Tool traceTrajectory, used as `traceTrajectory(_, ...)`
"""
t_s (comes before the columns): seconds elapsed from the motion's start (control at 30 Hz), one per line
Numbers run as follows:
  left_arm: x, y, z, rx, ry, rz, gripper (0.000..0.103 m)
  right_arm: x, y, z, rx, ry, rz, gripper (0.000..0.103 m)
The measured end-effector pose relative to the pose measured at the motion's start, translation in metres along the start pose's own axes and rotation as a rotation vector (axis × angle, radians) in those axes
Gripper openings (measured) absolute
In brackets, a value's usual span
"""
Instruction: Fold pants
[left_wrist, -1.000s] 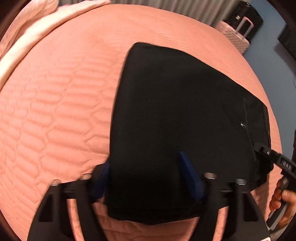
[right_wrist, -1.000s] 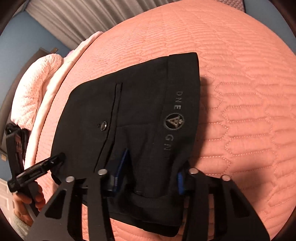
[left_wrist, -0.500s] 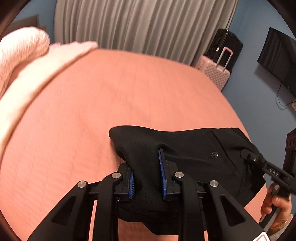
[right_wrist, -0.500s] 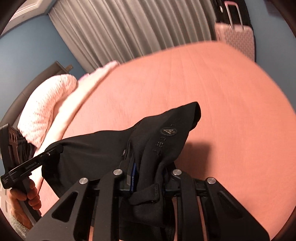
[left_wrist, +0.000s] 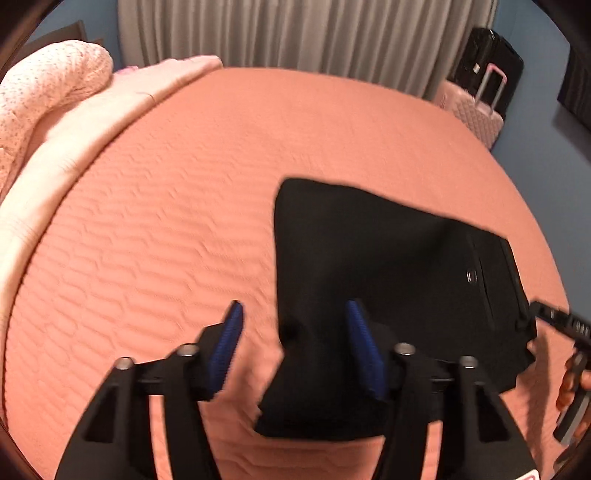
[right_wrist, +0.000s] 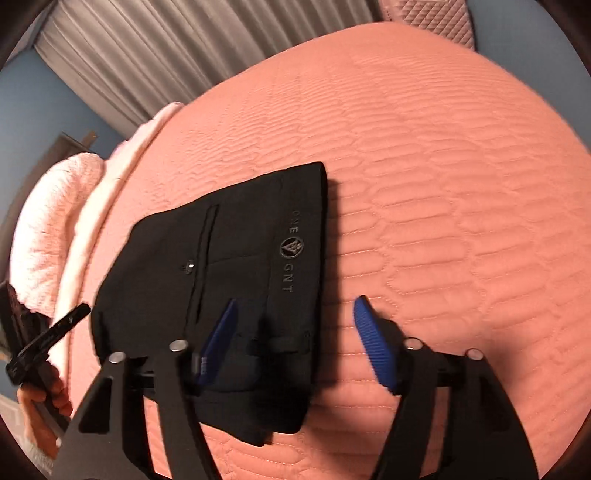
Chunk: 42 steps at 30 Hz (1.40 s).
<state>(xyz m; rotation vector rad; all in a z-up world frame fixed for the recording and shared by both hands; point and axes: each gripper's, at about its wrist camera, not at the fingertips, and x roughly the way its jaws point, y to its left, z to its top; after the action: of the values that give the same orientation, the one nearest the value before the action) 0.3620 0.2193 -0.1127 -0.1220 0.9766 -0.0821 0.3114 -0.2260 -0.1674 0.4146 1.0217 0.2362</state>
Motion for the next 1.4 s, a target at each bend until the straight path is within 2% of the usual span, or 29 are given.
traceTrajectory(0.03, 0.006, 0.0, 0.003, 0.003, 0.024, -0.011, 0.068, 0.006, -0.003, 0.001, 0.01, 0.033, 0.026, 0.065)
traceTrajectory(0.07, 0.017, 0.001, 0.004, 0.012, 0.084, -0.032, 0.073, 0.019, -0.004, 0.0, 0.031, 0.082, 0.057, 0.065)
traceTrajectory(0.13, 0.046, 0.001, -0.008, 0.002, 0.229, -0.042, 0.074, 0.039, -0.004, -0.007, 0.072, 0.134, 0.105, 0.067)
traceTrajectory(0.17, 0.058, 0.003, -0.011, -0.017, 0.257, -0.08, 0.075, 0.041, 0.0, -0.012, 0.071, 0.1, 0.11, 0.069)
traceTrajectory(0.2, 0.068, 0.004, -0.017, -0.045, 0.29, -0.158, 0.076, 0.043, 0.007, -0.014, 0.055, 0.09, 0.115, 0.069)
traceTrajectory(0.23, 0.073, 0.005, -0.022, -0.069, 0.268, -0.17, 0.075, 0.045, 0.013, -0.017, 0.036, 0.092, 0.115, 0.069)
traceTrajectory(0.27, 0.073, 0.003, -0.023, -0.061, 0.253, -0.166, 0.074, 0.046, 0.021, -0.02, 0.007, 0.082, 0.087, 0.061)
traceTrajectory(0.3, 0.072, 0.001, -0.022, -0.043, 0.249, -0.166, 0.063, 0.048, 0.026, -0.021, -0.013, 0.084, 0.085, 0.043)
traceTrajectory(0.33, 0.07, -0.001, -0.021, -0.048, 0.257, -0.214, 0.042, 0.05, 0.029, -0.017, 0.004, 0.091, 0.11, 0.034)
traceTrajectory(0.37, 0.066, -0.001, -0.018, -0.07, 0.257, -0.22, 0.035, 0.049, 0.029, -0.014, 0.029, 0.107, 0.142, 0.025)
traceTrajectory(0.4, 0.061, -0.003, -0.016, -0.061, 0.257, -0.215, 0.026, 0.045, 0.034, -0.011, 0.015, 0.109, 0.137, 0.022)
traceTrajectory(0.47, 0.046, -0.005, -0.017, -0.045, 0.246, -0.208, 0.02, 0.031, 0.053, -0.009, -0.049, 0.106, 0.11, 0.021)
traceTrajectory(0.53, 0.022, -0.003, -0.027, -0.047, 0.251, -0.23, 0.019, 0.004, 0.064, -0.019, -0.082, 0.114, 0.127, 0.019)
traceTrajectory(0.6, -0.007, -0.001, -0.059, -0.058, 0.268, -0.275, 0.019, -0.024, 0.065, -0.037, -0.096, 0.132, 0.148, 0.018)
traceTrajectory(0.67, -0.034, -0.006, -0.112, -0.061, 0.295, -0.3, 0.02, -0.052, 0.061, -0.074, -0.099, 0.169, 0.151, 0.018)
traceTrajectory(0.77, -0.065, -0.015, -0.19, -0.053, 0.321, -0.26, 0.024, -0.074, 0.047, -0.15, -0.089, 0.22, 0.109, 0.021)
traceTrajectory(0.83, -0.073, -0.016, -0.225, -0.073, 0.292, -0.221, 0.038, -0.074, 0.03, -0.188, -0.031, 0.224, 0.104, 0.032)
traceTrajectory(0.87, -0.077, -0.015, -0.23, -0.09, 0.262, -0.215, 0.041, -0.075, 0.021, -0.202, -0.007, 0.193, 0.12, 0.036)
traceTrajectory(0.9, -0.081, -0.012, -0.232, -0.122, 0.252, -0.212, 0.049, -0.079, 0.016, -0.206, 0.007, 0.163, 0.136, 0.037)
traceTrajectory(0.93, -0.083, -0.01, -0.23, -0.138, 0.271, -0.196, 0.051, -0.085, 0.016, -0.205, 0.024, 0.151, 0.116, 0.041)
traceTrajectory(0.97, -0.089, -0.008, -0.225, -0.137, 0.283, -0.156, 0.051, -0.096, 0.017, -0.202, 0.034, 0.143, 0.059, 0.044)
traceTrajectory(1.07, -0.123, -0.02, -0.205, -0.021, 0.193, -0.027, 0.05, -0.12, 0.022, -0.195, 0.009, 0.109, 0.037, 0.043)
traceTrajectory(1.13, -0.135, -0.037, -0.198, 0.039, 0.155, -0.018, 0.055, -0.118, 0.024, -0.196, 0.001, 0.116, 0.005, 0.033)
traceTrajectory(1.17, -0.136, -0.046, -0.197, 0.056, 0.159, -0.03, 0.056, -0.112, 0.019, -0.198, 0.008, 0.132, -0.004, 0.022)
traceTrajectory(1.27, -0.128, -0.066, -0.21, 0.156, 0.22, -0.028, 0.056, -0.135, 0.036, -0.206, -0.016, 0.123, 0.016, 0.017)
traceTrajectory(1.33, -0.113, -0.07, -0.227, 0.223, 0.251, 0.055, 0.056, -0.147, 0.043, -0.215, -0.061, 0.108, -0.007, 0.017)
traceTrajectory(1.37, -0.105, -0.067, -0.235, 0.237, 0.258, 0.064, 0.057, -0.135, 0.033, -0.223, -0.078, 0.128, -0.051, 0.019)
traceTrajectory(1.4, -0.102, -0.063, -0.24, 0.232, 0.24, 0.056, 0.058, -0.12, 0.022, -0.229, -0.08, 0.162, -0.075, 0.033)
